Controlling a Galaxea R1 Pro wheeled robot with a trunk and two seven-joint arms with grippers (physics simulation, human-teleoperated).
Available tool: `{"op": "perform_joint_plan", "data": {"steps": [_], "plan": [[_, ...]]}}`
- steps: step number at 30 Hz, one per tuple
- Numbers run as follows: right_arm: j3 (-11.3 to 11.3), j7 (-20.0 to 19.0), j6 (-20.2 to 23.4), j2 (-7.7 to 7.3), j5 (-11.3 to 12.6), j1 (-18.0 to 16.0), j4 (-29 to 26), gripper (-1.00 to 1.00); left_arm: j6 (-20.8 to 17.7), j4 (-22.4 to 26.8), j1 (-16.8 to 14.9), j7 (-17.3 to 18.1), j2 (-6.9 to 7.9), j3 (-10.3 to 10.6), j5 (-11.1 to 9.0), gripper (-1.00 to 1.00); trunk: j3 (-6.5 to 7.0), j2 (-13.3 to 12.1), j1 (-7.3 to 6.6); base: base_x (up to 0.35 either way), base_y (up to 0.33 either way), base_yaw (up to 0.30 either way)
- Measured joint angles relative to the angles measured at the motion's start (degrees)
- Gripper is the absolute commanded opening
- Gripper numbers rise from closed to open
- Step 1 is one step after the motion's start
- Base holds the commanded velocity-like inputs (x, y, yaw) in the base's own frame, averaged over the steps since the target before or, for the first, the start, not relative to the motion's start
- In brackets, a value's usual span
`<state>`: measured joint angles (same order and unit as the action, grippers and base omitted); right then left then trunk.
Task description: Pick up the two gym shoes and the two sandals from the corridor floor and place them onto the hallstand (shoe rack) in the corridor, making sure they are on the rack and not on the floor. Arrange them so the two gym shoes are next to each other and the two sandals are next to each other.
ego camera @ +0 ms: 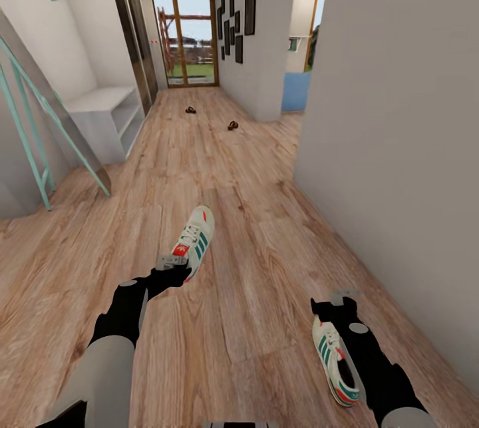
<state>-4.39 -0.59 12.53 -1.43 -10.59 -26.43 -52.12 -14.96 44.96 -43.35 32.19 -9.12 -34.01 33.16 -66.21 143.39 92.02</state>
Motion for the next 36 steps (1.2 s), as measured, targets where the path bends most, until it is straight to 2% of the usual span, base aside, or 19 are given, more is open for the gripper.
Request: {"op": "perform_joint_plan", "data": {"steps": [8,22,29,36], "plan": [[0.6,0.0,-0.14,0.14,-1.54,-0.07,-4.29,1.0,0.03,0.0,0.02,0.0,-0.08,0.0,0.0,-1.0,-1.79,0.11,0.21,0.0,0.0,0.0],[0.47,0.0,-0.31,-0.22,-1.38,-0.06,-4.43,1.0,-0.01,0.0,0.0,0.28,-0.06,0.0,-0.01,-1.0,-4.9,0.3,0.57,0.0,0.0,0.0],[0.52,0.08,-0.31,0.06,-1.32,-0.01,-3.28,1.0,-0.01,-1.45,-0.03,0.5,-0.08,0.06,-0.15,-1.0,-6.45,0.39,0.75,0.0,0.0,0.0],[0.47,0.16,-0.5,0.3,-1.24,-0.01,1.38,1.0,0.18,-2.35,-0.73,0.8,0.25,0.19,-0.15,-1.0,-8.0,0.48,0.93,0.0,0.0,0.0]]}}
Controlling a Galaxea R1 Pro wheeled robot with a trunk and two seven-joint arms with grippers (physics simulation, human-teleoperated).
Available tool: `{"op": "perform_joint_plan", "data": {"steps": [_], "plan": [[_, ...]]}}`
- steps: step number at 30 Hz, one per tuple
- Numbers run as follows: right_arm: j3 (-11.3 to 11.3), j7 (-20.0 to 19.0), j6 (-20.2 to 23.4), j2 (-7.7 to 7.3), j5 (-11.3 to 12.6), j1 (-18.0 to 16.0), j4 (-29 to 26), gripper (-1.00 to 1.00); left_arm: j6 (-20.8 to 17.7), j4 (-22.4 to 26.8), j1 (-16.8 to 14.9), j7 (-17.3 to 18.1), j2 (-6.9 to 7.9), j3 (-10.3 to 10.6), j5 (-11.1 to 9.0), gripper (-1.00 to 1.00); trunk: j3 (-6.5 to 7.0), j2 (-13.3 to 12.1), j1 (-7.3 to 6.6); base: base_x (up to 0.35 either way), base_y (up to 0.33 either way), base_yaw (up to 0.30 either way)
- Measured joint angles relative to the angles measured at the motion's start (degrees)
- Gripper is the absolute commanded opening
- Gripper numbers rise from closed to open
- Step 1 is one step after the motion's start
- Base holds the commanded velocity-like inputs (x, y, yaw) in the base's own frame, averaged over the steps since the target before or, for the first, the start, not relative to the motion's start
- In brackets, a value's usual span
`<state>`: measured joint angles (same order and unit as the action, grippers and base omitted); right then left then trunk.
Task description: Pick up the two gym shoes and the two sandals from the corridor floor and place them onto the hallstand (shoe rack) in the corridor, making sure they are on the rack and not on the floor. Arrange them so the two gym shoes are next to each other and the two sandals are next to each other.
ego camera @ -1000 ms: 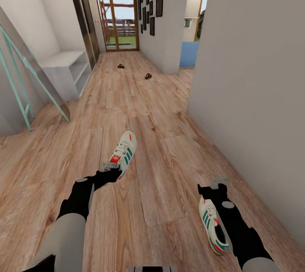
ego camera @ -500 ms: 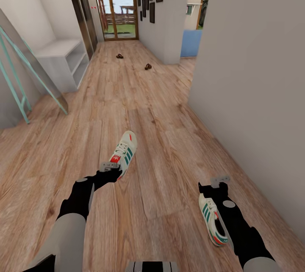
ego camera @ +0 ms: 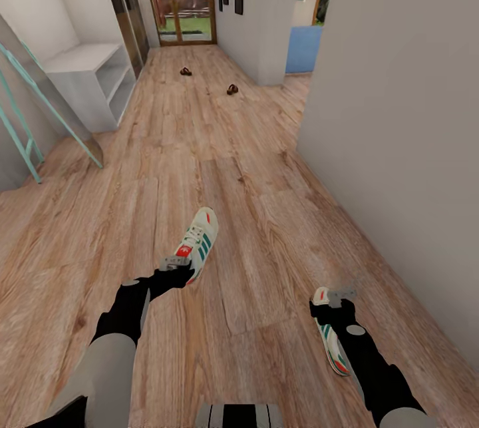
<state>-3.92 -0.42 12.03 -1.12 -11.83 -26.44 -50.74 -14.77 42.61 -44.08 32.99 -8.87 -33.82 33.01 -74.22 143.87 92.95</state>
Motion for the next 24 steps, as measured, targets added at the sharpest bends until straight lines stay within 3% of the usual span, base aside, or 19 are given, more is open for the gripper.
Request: {"op": "perform_joint_plan", "data": {"steps": [3,9,12,24], "plan": [[-0.04,0.02,-0.13,0.04,0.03,0.0,1.85,1.0,-0.26,0.12,-0.2,-0.1,0.06,1.18,0.02,-1.0,-0.68,0.04,0.08,0.0,0.0,0.0],[-0.12,0.03,-0.23,-0.02,0.04,-0.01,2.72,1.0,-1.05,1.09,-1.52,-0.3,0.08,6.52,-0.21,-1.0,-2.29,0.12,0.23,0.0,0.0,0.0],[-0.16,0.0,-0.24,-0.3,0.05,-0.01,2.74,1.0,-1.29,1.46,-2.71,-0.3,0.05,7.94,-0.19,-1.0,-3.19,0.16,0.31,0.0,0.0,0.0],[-0.19,0.06,-2.08,-0.5,0.07,-0.01,2.56,1.0,-2.52,2.54,-5.26,3.13,0.03,9.09,0.08,-1.0,-4.19,0.18,0.33,0.0,0.0,0.0]]}}
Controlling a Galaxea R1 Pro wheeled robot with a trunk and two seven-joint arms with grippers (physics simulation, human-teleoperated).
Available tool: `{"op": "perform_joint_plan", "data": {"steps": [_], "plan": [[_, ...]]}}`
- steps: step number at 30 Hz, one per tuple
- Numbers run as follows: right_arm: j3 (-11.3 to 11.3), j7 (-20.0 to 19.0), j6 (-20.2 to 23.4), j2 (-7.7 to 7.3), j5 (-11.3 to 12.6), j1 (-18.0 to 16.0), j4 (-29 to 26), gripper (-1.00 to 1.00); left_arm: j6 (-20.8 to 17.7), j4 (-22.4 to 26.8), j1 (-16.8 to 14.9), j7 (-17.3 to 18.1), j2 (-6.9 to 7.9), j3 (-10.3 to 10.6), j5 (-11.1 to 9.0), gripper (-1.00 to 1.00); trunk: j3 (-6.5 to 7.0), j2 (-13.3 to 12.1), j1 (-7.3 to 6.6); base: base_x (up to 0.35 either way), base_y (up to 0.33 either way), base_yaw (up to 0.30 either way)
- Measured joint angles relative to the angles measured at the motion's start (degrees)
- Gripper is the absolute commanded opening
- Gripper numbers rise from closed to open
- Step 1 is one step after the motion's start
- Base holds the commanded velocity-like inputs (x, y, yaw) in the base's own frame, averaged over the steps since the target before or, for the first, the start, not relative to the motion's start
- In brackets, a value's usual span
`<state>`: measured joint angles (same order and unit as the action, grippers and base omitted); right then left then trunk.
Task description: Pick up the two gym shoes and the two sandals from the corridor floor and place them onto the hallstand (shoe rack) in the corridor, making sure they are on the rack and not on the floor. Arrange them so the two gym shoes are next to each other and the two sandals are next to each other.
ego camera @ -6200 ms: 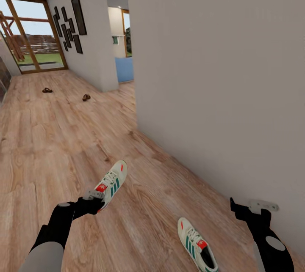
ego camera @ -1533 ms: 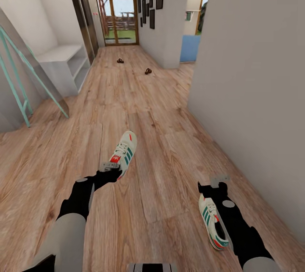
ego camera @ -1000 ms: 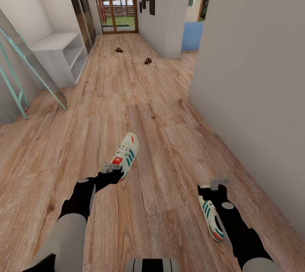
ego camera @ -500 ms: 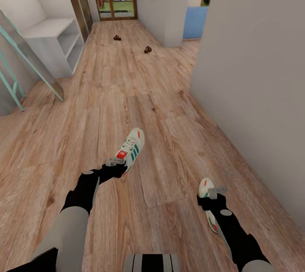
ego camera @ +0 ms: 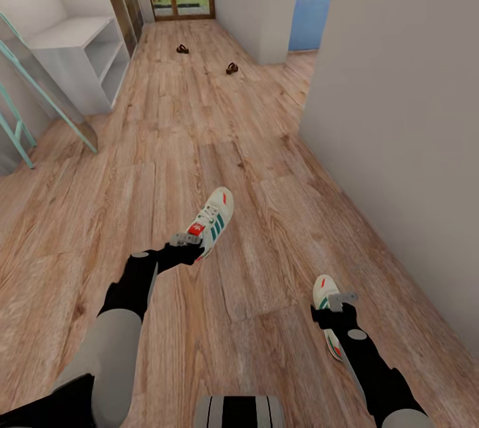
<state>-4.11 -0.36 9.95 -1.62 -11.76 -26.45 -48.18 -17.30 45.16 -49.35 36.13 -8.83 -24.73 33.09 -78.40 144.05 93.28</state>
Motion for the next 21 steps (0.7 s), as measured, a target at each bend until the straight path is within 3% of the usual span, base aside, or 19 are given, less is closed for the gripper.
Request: {"op": "perform_joint_plan", "data": {"steps": [12,21], "plan": [[0.2,0.05,-1.68,0.6,0.12,0.0,-0.15,1.0,-0.07,0.88,0.12,0.2,0.13,0.02,0.12,-1.0,-0.02,0.0,0.0,-0.003,-0.094,-0.026],[0.26,0.05,-1.67,0.65,0.12,0.01,-0.17,1.0,-0.05,2.54,0.59,0.19,0.14,0.07,0.07,-1.0,-0.02,0.0,0.03,-0.189,-0.15,-0.004]]}}
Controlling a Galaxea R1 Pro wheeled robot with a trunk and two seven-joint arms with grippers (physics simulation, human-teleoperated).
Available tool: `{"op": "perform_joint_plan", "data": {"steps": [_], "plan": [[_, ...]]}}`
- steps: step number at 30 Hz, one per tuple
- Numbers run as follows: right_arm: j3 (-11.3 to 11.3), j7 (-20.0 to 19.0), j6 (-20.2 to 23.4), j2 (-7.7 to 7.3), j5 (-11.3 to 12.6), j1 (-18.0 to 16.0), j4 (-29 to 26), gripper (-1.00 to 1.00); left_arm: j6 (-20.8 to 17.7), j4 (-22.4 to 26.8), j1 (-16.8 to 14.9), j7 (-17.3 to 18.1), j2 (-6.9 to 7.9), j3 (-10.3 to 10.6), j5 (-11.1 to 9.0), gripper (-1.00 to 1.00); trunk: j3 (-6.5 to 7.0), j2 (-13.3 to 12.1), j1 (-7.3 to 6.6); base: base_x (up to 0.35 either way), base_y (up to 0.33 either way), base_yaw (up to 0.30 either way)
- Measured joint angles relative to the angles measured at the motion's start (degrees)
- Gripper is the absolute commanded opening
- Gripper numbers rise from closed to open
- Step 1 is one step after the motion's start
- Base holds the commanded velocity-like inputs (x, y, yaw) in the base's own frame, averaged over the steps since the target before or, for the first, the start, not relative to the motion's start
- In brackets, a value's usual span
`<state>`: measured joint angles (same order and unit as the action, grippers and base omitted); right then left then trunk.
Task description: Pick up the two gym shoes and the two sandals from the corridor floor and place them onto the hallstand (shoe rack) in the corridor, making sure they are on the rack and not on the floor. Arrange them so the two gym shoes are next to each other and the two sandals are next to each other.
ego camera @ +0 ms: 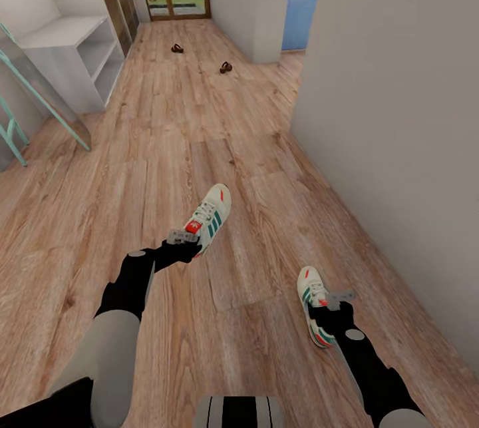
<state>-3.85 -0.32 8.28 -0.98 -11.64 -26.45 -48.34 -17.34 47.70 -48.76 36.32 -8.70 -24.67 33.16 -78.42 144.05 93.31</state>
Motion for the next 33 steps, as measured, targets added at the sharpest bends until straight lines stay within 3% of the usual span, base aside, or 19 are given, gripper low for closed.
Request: {"op": "perform_joint_plan", "data": {"steps": [15,17,26,33], "plan": [[0.0,0.0,-0.02,0.0,0.19,0.0,0.23,1.0,-0.1,1.94,0.27,0.02,-0.01,0.18,0.19,-1.0,0.0,0.0,-0.02,-0.044,-0.026,0.0],[-0.04,0.0,-0.02,0.0,0.79,0.0,0.28,1.0,-0.15,2.0,0.26,0.02,0.06,1.2,0.15,-1.0,0.0,0.0,-0.02,0.0,0.0,0.0],[-0.08,0.0,-0.01,-0.17,9.92,0.0,0.63,1.0,-0.47,2.12,0.29,0.03,0.12,2.29,0.12,-1.0,-1.84,0.1,0.19,0.0,0.0,0.0],[-0.08,0.05,-0.07,-0.29,11.19,-0.01,0.51,1.0,-0.49,2.12,0.29,0.02,0.17,2.37,0.05,-1.0,-2.78,0.13,0.24,0.0,0.0,0.0]]}}
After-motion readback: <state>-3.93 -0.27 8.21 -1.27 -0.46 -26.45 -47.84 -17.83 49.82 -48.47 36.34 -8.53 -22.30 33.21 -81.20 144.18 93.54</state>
